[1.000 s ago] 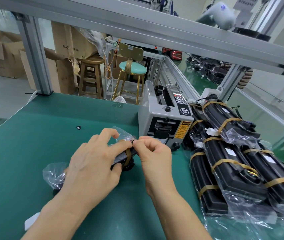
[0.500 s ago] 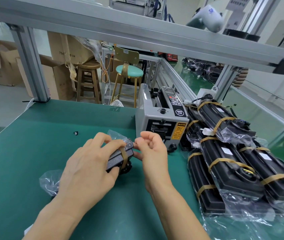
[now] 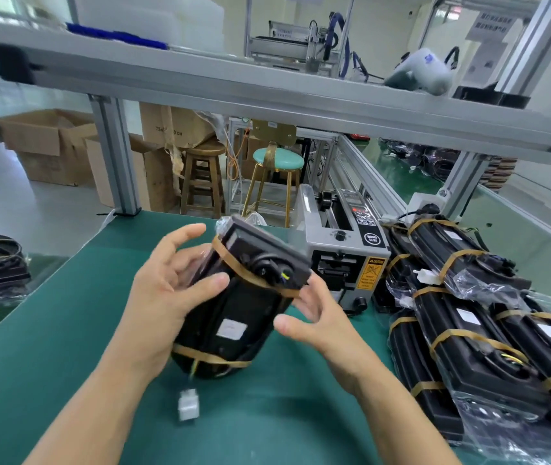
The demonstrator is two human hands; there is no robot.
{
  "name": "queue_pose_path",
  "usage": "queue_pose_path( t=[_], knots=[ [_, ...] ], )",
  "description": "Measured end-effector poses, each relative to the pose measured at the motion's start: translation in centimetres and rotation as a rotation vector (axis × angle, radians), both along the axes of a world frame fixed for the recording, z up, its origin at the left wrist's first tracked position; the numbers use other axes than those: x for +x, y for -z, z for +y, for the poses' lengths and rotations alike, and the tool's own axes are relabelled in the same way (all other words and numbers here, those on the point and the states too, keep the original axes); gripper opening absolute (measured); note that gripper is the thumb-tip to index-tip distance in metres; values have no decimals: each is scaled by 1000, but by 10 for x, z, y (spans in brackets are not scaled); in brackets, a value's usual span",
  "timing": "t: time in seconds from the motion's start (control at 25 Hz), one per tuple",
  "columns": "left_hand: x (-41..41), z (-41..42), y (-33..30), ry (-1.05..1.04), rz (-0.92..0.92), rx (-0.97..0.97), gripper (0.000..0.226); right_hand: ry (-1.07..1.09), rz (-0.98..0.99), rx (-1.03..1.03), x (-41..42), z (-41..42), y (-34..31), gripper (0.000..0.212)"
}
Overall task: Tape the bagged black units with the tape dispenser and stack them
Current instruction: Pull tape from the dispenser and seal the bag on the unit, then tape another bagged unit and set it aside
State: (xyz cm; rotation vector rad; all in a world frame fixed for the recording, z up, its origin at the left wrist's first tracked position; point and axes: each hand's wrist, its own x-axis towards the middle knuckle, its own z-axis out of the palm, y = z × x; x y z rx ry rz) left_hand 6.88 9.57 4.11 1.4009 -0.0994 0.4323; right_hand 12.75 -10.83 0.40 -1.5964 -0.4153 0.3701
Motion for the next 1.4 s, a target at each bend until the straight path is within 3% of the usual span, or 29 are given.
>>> queue_pose_path(
  t=[0.12,0.24,0.44,0.68,0.88,1.0,1.08,1.2,1.28,1.4],
  knots=[
    [-3,-3,5,96,-62,-149,66,-35,-55,142,4,10,-17,63],
    [-11,4,3,2,-89,48,85,2,-140,140,5,16,-22,50],
    [-14,12,-13,-106,-216,463,70,-35,-174,89,13,26,-23,54],
    [-9,15,-5,-101,-62,417,52,-102,-154,44,14,29,-6,63],
    [-1,23,-2,45,-1,309,61,-97,-172,17,5,29,-5,63],
    [2,26,3,92,8,240,60,-92,-246,-107,2,18,3,71],
    [1,24,7,19,-5,232,55,100,-153,-91,7,2,4,63],
    [-6,17,10,-172,-32,360,60,766,110,73,24,-22,3,22],
    [-9,12,11,-248,-50,485,57,904,187,129,34,-28,0,12],
    [-11,1,10,-288,-92,546,48,922,220,147,44,-21,-7,9]
  ],
)
